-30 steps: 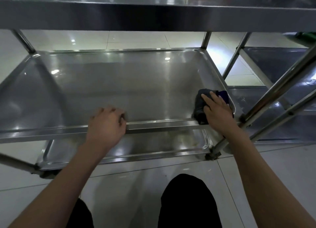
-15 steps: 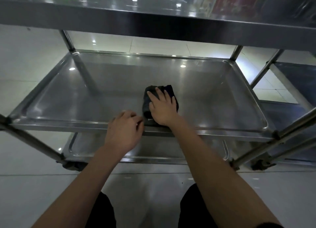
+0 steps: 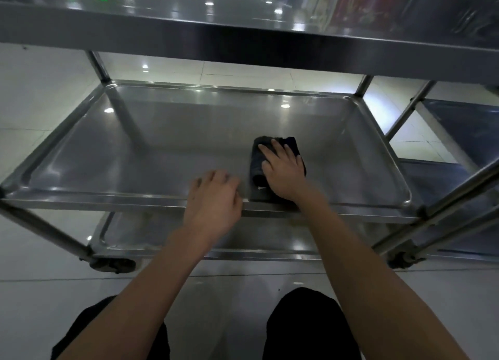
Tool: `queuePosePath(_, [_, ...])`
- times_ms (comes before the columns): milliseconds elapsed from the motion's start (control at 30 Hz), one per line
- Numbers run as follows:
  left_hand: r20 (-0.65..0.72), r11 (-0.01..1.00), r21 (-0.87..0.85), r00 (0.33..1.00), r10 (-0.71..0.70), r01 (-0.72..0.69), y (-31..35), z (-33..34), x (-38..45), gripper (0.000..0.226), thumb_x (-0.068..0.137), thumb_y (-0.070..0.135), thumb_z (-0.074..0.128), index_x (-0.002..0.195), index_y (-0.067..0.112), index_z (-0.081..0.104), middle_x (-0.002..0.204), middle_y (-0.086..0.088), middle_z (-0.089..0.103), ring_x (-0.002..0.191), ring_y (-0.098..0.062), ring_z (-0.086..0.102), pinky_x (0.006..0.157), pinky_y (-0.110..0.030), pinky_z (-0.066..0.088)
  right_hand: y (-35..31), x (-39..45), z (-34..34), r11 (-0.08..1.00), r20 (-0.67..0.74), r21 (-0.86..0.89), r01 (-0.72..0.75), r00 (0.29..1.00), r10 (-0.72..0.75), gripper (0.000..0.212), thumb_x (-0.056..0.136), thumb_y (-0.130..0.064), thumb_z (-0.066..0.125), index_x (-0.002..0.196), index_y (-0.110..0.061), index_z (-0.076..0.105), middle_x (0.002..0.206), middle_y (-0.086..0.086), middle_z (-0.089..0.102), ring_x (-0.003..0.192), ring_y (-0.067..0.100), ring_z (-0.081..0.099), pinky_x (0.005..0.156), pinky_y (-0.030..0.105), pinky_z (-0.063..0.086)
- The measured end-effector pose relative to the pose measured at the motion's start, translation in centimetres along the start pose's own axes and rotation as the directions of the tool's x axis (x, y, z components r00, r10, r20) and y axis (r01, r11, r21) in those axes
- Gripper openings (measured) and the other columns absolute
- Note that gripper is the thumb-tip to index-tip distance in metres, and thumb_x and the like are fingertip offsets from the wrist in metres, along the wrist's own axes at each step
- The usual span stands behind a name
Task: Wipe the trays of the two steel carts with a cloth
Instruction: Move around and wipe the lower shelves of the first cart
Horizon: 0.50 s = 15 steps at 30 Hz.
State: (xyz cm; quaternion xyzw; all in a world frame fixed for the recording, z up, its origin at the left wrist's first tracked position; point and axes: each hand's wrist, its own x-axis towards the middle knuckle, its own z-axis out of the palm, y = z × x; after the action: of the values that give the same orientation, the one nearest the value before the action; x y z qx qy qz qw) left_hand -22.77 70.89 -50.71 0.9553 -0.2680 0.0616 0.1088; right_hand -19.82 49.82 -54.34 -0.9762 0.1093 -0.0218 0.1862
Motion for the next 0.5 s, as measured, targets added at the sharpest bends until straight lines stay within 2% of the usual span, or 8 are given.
queuePosePath(100, [0.045, 0.994, -0.048, 0.994, 0.1, -0.098, 5.3, 0.6, 2.2, 0.022, 0.094, 0.033, 0.046, 0.104, 0.022, 0.062, 0.112, -0.002, 0.058, 0.11, -0.027, 0.054, 0.09, -0.042, 0.042, 5.2, -1.0, -2.0, 0.997, -0.001, 0.021, -0.076, 0.997, 0.076, 0.055, 0.1, -0.039, 0.023, 0.154, -0.043, 0.016, 0.167, -0.008, 0.002, 0.153, 0.024, 0.001, 0.12, 0.052, 0.0])
queuePosePath(233, [0.158, 0.995, 0.004, 0.983, 0.097, -0.098, 9.7, 2.2, 3.9, 0.028, 0.096, 0.034, 0.044, 0.107, 0.021, 0.066, 0.116, -0.007, 0.059, 0.11, -0.03, 0.054, 0.092, -0.044, 0.045, 12.9, -3.1, -5.0, 0.982, -0.091, 0.015, -0.189, 0.978, 0.19, 0.055, 0.099, -0.041, 0.024, 0.154, -0.042, 0.021, 0.166, -0.005, 0.009, 0.152, 0.027, 0.008, 0.119, 0.055, 0.004])
queuePosePath(367, [0.158, 0.994, 0.068, 0.985, 0.069, -0.081, 10.2, 3.2, 4.5, 0.028, 0.093, 0.034, 0.046, 0.107, 0.023, 0.068, 0.117, -0.006, 0.055, 0.109, -0.03, 0.054, 0.088, -0.044, 0.046, 20.4, -5.0, -7.8, 0.937, -0.194, -0.006, -0.35, 0.919, 0.342, 0.053, 0.101, -0.04, 0.025, 0.154, -0.038, 0.023, 0.166, -0.002, 0.013, 0.152, 0.029, 0.01, 0.119, 0.056, 0.005])
queuePosePath(500, [0.12, 0.993, 0.071, 0.989, 0.088, -0.097, 10.9, 3.7, 4.4, 0.027, 0.094, 0.033, 0.045, 0.107, 0.025, 0.067, 0.116, -0.003, 0.053, 0.109, -0.028, 0.054, 0.09, -0.044, 0.044, 22.6, -5.0, -8.6, 0.918, -0.195, -0.006, -0.396, 0.901, 0.387, 0.052, 0.103, -0.039, 0.026, 0.155, -0.038, 0.02, 0.167, -0.002, 0.01, 0.152, 0.029, 0.006, 0.12, 0.055, 0.004])
